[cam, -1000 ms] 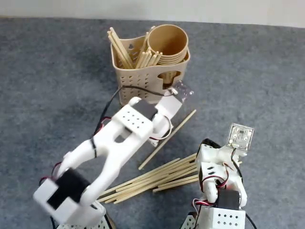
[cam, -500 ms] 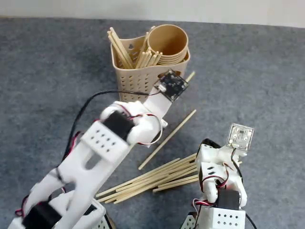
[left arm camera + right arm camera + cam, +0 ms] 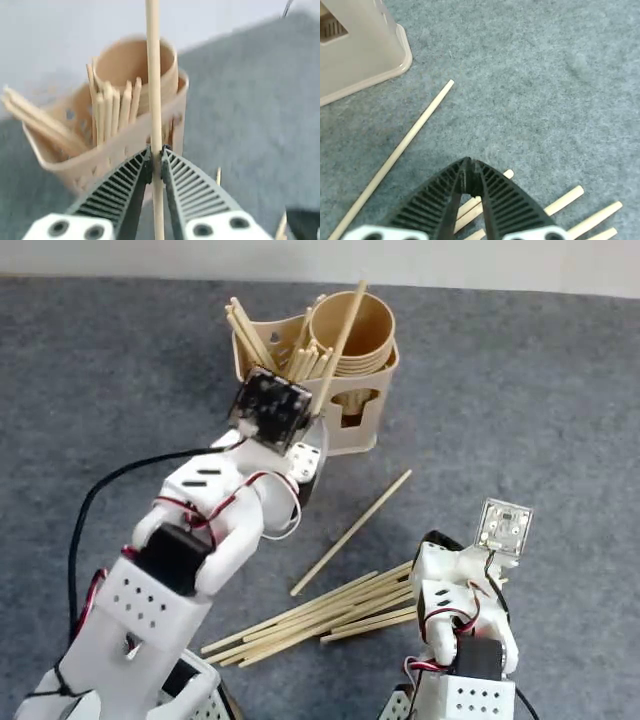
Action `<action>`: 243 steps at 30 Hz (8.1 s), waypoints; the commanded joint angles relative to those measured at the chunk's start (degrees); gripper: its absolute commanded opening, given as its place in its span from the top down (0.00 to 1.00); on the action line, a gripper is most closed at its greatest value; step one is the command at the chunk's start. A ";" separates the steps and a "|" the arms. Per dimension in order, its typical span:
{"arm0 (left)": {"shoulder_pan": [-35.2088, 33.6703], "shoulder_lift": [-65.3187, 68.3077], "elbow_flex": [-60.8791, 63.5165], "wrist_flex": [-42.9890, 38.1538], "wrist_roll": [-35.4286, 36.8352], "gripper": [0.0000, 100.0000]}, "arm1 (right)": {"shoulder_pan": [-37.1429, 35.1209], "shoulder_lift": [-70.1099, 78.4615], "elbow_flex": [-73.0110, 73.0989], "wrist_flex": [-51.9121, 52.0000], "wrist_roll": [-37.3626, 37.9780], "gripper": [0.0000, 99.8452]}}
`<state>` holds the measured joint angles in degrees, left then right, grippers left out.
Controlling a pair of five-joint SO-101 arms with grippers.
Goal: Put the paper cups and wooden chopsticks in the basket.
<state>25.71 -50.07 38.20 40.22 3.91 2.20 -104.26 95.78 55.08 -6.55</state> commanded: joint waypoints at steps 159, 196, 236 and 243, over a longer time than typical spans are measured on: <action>11.56 61.23 -20.70 10.55 -4.22 0.99 | 0.57 -0.92 7.87 -1.19 0.53 0.99; 6.29 8.40 1.19 8.70 5.01 0.99 | 0.57 -0.92 7.87 -1.19 0.53 0.99; -12.00 5.58 2.42 -50.73 -5.45 0.99 | 0.57 -0.92 7.87 -1.27 0.53 0.99; -12.00 16.57 2.42 -60.57 -7.56 0.99 | 0.57 -0.92 7.87 -1.27 0.53 0.99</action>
<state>14.29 -36.35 41.45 -16.04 -2.68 2.20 -104.26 95.78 55.08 -6.55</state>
